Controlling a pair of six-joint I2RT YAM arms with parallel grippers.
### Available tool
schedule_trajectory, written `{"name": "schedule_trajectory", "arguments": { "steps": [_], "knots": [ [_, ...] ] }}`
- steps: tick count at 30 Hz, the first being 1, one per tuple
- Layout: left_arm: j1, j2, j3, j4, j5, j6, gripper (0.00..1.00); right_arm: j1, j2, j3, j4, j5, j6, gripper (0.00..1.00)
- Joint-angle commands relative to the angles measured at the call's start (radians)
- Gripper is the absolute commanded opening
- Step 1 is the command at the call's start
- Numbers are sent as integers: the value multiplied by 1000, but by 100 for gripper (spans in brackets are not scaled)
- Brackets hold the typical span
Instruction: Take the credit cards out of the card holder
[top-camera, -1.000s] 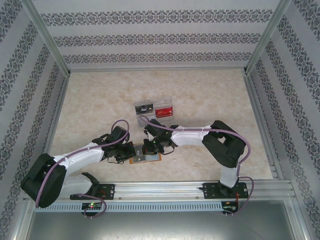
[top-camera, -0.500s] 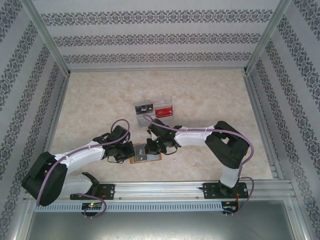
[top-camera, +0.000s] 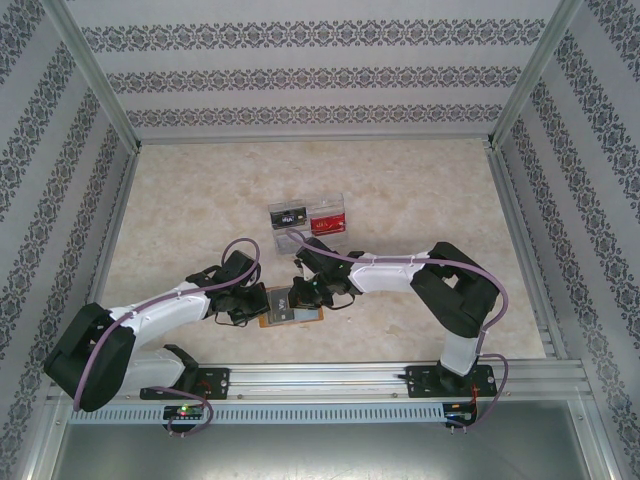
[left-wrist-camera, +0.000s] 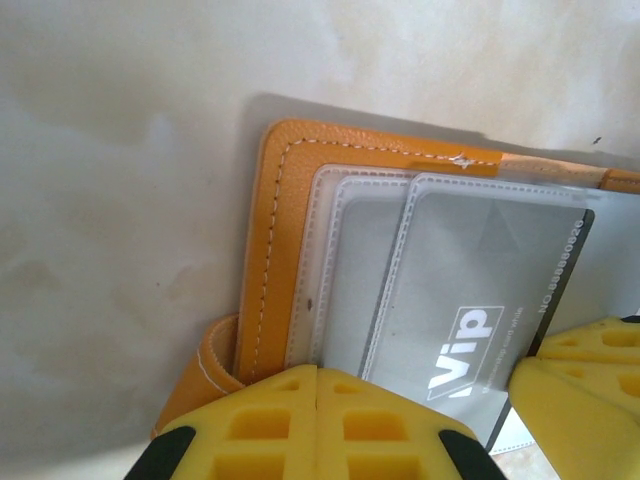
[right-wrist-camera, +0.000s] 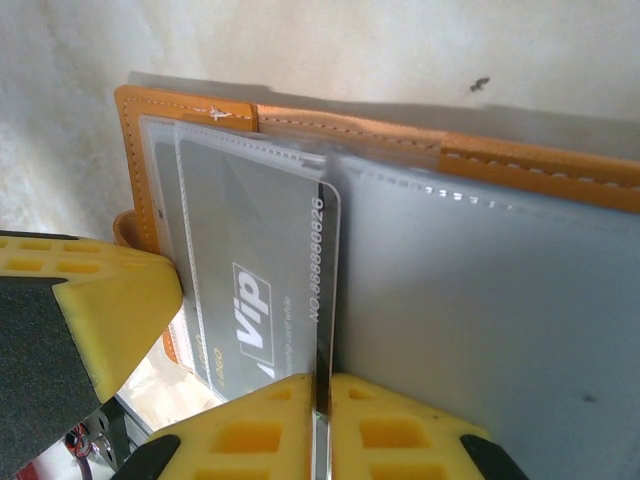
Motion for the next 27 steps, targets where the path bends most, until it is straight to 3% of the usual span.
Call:
{"name": "schedule_trajectory", "arguments": {
  "steps": [1, 9, 12, 17, 27],
  "knots": [
    [11, 26, 5, -59, -30, 12, 0, -7, 9, 15, -26, 0, -7, 15],
    [10, 34, 6, -54, -26, 13, 0, -9, 9, 15, -26, 3, -7, 20],
    [10, 38, 9, -52, -26, 14, 0, -10, 6, 11, -24, 3, -7, 17],
    [10, 40, 9, -53, -25, 15, 0, -9, 14, 17, -20, -9, -10, 1],
    [11, 38, 8, -58, -29, 15, 0, -27, -18, -14, -47, 21, -14, 0]
  ]
}}
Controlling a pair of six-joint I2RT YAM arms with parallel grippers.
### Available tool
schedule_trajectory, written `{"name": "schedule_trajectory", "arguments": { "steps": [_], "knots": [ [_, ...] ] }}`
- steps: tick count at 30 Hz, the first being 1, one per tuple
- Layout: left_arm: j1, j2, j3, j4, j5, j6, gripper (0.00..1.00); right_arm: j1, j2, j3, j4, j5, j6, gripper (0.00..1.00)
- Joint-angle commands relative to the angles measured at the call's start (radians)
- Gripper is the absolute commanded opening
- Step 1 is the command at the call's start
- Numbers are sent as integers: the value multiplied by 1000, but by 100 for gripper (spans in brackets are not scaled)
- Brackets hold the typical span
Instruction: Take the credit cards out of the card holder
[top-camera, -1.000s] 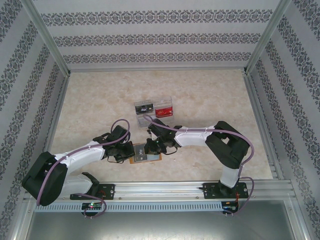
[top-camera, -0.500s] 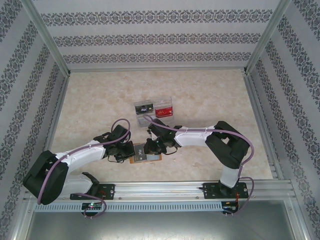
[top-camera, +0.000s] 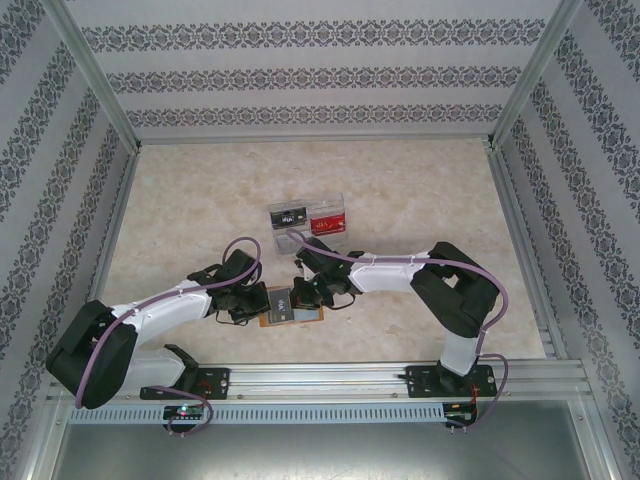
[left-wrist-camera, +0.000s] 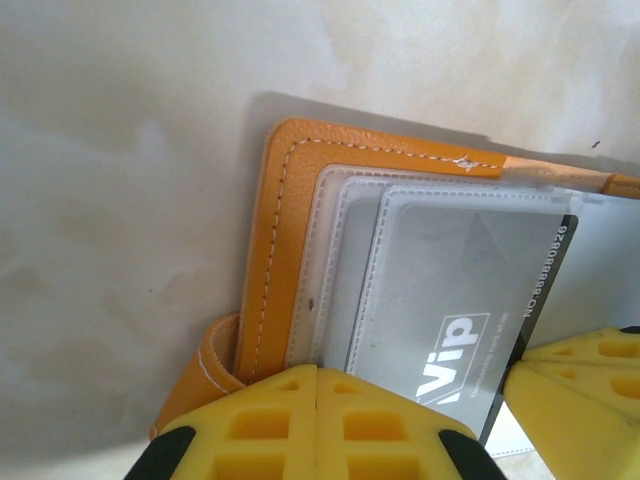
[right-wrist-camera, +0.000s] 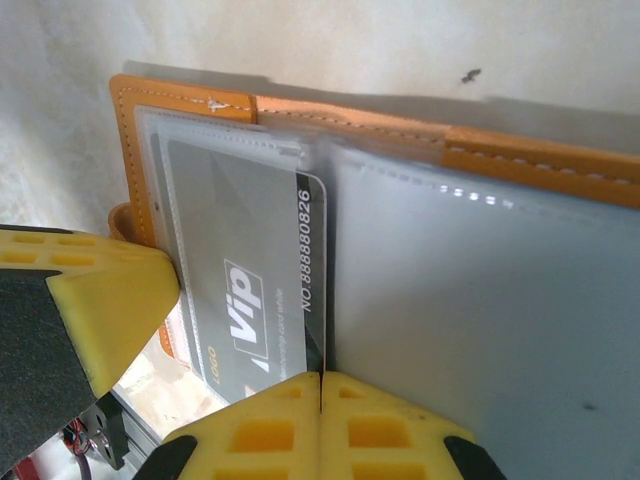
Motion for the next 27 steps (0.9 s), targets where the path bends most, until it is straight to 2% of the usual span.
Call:
{"name": "schedule_trajectory", "arguments": {
  "steps": [1, 11, 14, 15, 27],
  "knots": [
    [11, 23, -7, -53, -30, 15, 0, -26, -24, -23, -40, 28, -9, 0],
    [10, 18, -9, -51, -29, 15, 0, -48, -59, -51, -36, 6, -27, 1],
    [11, 18, -7, -50, -27, 15, 0, -37, -39, -30, -23, 1, -27, 20],
    [10, 16, -9, -50, -28, 13, 0, -33, -33, -22, -22, 2, -27, 22],
    [10, 13, -13, -53, -26, 13, 0, -27, 2, 18, -1, -12, -28, 19]
  ]
}}
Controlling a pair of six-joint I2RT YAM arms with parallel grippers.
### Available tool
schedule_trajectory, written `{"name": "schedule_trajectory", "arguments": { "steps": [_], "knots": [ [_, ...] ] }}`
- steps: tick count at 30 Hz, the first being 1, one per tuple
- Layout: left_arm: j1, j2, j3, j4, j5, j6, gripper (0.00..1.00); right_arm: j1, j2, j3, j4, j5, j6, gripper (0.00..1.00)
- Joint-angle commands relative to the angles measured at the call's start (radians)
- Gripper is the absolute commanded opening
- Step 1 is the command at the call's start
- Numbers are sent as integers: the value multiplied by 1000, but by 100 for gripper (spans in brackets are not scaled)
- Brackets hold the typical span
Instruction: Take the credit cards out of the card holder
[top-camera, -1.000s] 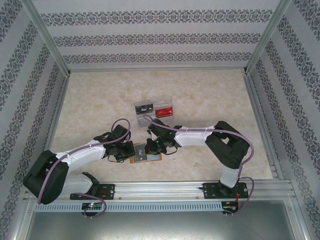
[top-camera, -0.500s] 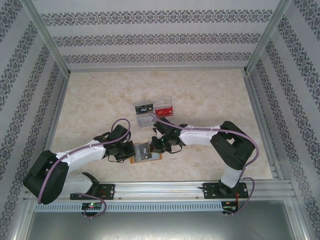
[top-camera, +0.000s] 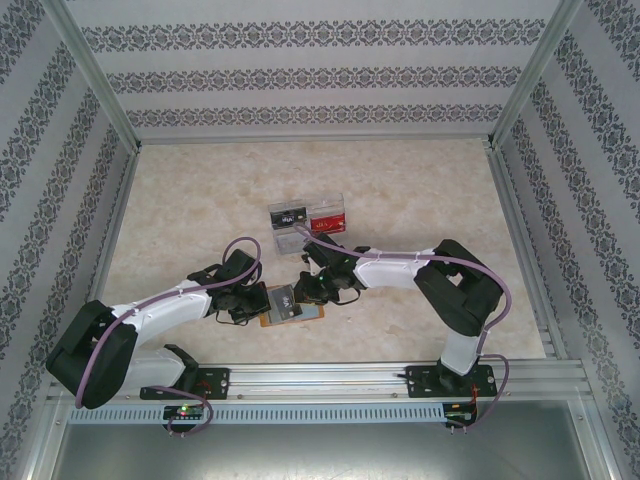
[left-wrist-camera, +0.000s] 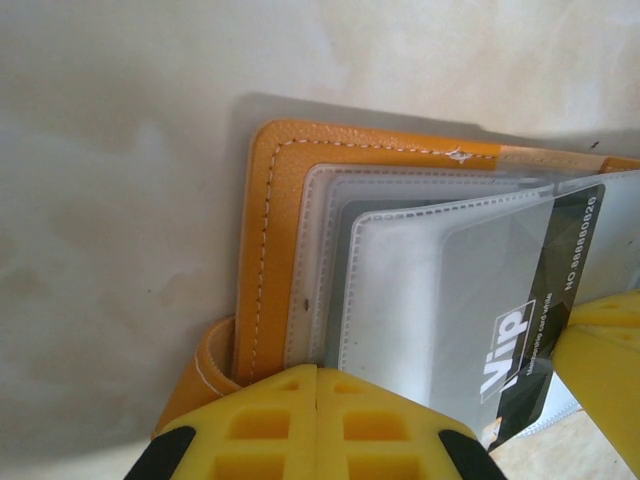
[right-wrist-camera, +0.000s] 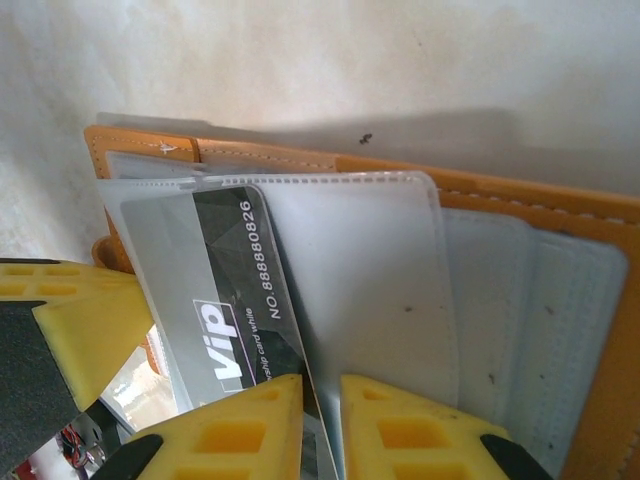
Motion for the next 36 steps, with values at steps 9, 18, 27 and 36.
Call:
{"name": "schedule_trajectory", "arguments": {
  "steps": [9, 18, 27, 36],
  "knots": [
    [11, 18, -11, -49, -26, 12, 0, 23, 24, 28, 29, -38, -21, 20],
    [11, 18, -8, -52, -26, 13, 0, 17, 12, 1, 12, -12, -14, 6],
    [11, 18, -10, -52, -25, 15, 0, -14, -65, -86, 19, 42, 1, 4],
    [11, 15, -8, -53, -23, 18, 0, -51, -124, -130, 2, 54, -18, 4]
  ]
}}
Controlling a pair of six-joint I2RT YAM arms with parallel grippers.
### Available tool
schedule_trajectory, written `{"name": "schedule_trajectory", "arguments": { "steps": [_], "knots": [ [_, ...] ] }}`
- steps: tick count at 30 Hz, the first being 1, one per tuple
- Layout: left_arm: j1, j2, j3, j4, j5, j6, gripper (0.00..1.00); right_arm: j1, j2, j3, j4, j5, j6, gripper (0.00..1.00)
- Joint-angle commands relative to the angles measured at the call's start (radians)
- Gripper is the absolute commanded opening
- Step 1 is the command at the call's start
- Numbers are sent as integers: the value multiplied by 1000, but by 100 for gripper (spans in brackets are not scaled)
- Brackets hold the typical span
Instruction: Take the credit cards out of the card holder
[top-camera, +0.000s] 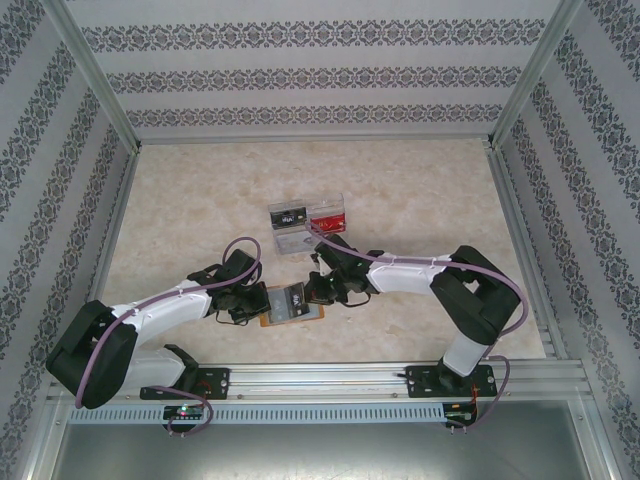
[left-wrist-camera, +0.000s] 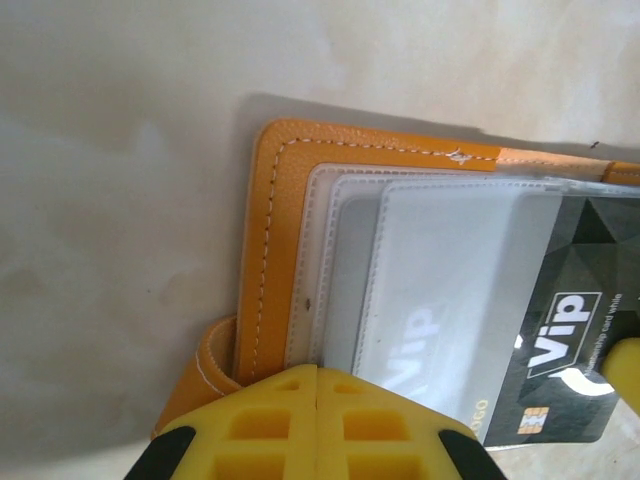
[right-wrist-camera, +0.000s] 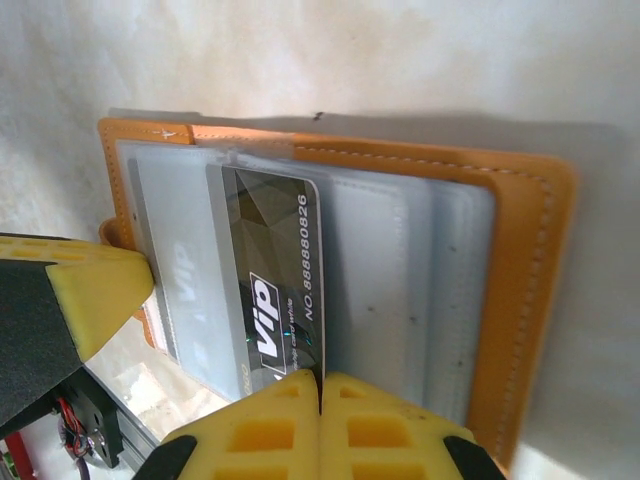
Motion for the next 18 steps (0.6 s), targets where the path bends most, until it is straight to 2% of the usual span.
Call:
{"name": "schedule_trajectory", "arguments": {
  "steps": [1, 12, 18],
  "knots": [
    [10, 13, -8, -55, -24, 18, 0, -18, -26, -24, -47, 48, -13, 4],
    [10, -4, 3, -66, -21, 20, 0, -80, -142, -18, -124, 57, -106, 4],
    [10, -76, 68, -116, -38, 25, 1, -81, -204, 107, -301, 132, -267, 4]
  ]
}}
